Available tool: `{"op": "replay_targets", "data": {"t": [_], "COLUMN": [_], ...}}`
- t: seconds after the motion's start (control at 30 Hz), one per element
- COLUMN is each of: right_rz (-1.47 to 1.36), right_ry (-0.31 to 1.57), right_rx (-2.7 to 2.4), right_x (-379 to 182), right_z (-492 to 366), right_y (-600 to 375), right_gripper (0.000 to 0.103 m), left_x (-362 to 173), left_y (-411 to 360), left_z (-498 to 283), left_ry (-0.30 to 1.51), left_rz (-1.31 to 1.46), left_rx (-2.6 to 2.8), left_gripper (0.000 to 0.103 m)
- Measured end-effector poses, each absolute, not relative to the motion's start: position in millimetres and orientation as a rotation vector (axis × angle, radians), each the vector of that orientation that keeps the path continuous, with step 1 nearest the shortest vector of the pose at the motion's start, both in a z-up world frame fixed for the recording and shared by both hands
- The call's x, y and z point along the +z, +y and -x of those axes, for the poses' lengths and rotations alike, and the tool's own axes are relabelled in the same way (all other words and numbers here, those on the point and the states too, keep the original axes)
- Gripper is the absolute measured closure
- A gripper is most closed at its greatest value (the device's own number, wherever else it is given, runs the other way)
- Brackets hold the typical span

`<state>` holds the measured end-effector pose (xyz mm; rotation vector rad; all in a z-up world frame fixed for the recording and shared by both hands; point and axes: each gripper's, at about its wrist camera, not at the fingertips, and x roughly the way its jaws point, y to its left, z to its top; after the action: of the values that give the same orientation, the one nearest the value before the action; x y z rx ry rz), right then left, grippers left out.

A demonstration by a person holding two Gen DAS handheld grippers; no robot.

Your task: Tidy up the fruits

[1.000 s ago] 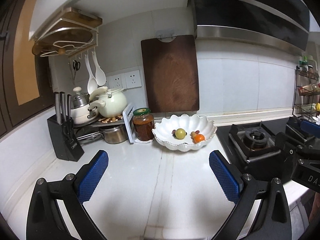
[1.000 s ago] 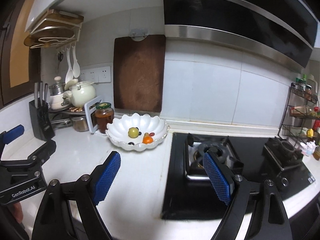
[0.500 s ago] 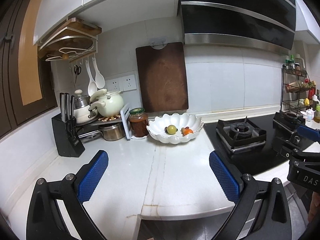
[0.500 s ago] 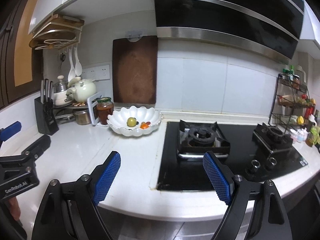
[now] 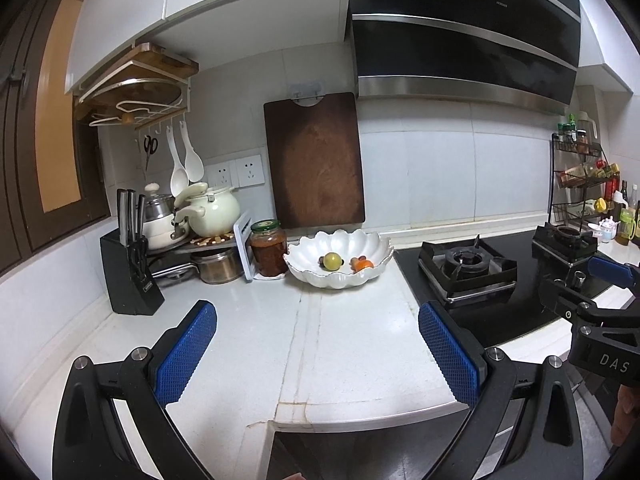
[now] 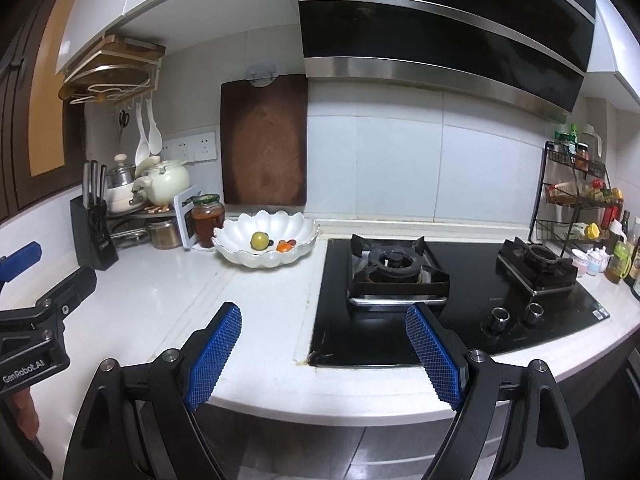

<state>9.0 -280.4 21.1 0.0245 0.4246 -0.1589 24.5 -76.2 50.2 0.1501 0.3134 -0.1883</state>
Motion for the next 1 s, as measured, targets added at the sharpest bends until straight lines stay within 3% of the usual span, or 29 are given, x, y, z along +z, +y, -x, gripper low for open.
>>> {"op": "replay_targets", "data": {"t": [1.0], "right_rz": [-0.027], "right_ry": [0.419], "right_rx": [-0.165], "right_x": [21.8], "right_z": [-4.3], "right_y": [-276.1], "right_gripper": [0.017], "left_x": [52.0], "left_y": [-75.1], "left_z": [-25.7], "left_ry": [0.322], "left_rz": [-0.146], "left_rx": [-0.214], "left_gripper": [0.000]}}
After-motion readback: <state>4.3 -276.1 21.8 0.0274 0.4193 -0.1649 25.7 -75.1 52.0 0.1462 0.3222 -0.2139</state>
